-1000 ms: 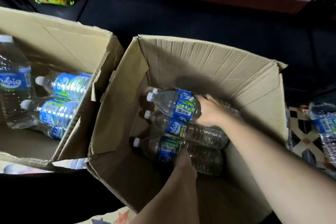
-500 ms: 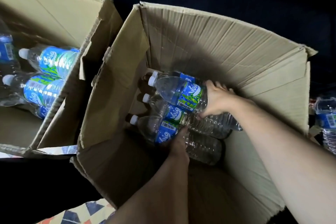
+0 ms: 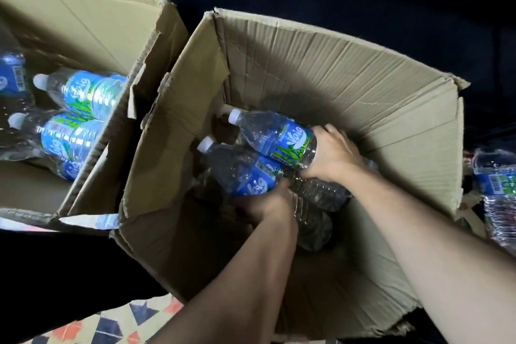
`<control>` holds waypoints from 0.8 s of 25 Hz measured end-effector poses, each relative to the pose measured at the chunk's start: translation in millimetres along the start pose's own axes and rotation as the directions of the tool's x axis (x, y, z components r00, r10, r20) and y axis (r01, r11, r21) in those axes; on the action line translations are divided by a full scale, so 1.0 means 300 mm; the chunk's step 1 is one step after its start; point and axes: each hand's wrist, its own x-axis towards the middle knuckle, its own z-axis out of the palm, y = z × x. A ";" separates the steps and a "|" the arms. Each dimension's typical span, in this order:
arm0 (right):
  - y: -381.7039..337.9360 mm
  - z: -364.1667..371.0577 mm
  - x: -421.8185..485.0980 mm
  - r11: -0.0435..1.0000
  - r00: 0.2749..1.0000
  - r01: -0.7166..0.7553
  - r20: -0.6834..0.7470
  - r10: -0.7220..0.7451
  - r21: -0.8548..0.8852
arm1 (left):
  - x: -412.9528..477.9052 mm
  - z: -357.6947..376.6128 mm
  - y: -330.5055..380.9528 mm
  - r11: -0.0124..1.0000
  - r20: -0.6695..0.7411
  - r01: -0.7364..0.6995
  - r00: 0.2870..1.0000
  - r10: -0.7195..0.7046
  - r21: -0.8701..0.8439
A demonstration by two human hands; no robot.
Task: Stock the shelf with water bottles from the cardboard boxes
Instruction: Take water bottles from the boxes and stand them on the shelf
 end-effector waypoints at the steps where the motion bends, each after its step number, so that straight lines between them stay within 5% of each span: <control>1: 0.004 -0.004 -0.008 0.999 1.000 -0.022 -0.020 0.023 0.048 | -0.153 -0.050 0.134 0.999 0.018 -0.046 0.999 0.047 -0.015; 4: 0.023 -0.054 -0.033 0.962 0.984 -0.128 -0.087 0.153 0.242 | -0.418 -0.114 0.322 0.987 -0.004 -0.158 0.987 0.158 -0.003; 10: 0.032 -0.207 -0.166 0.896 0.959 -0.094 -0.201 0.198 0.434 | -0.602 -0.250 0.449 0.862 0.117 -0.484 0.875 0.470 0.151; 15: -0.016 -0.361 -0.367 0.769 0.916 -0.062 -0.269 0.296 0.636 | -0.754 -0.366 0.562 0.677 0.203 -0.731 0.678 0.706 0.089; 20: -0.077 -0.551 -0.538 0.641 0.809 0.184 -0.486 0.332 0.745 | -0.925 -0.429 0.712 0.453 0.246 -0.891 0.431 0.868 -0.037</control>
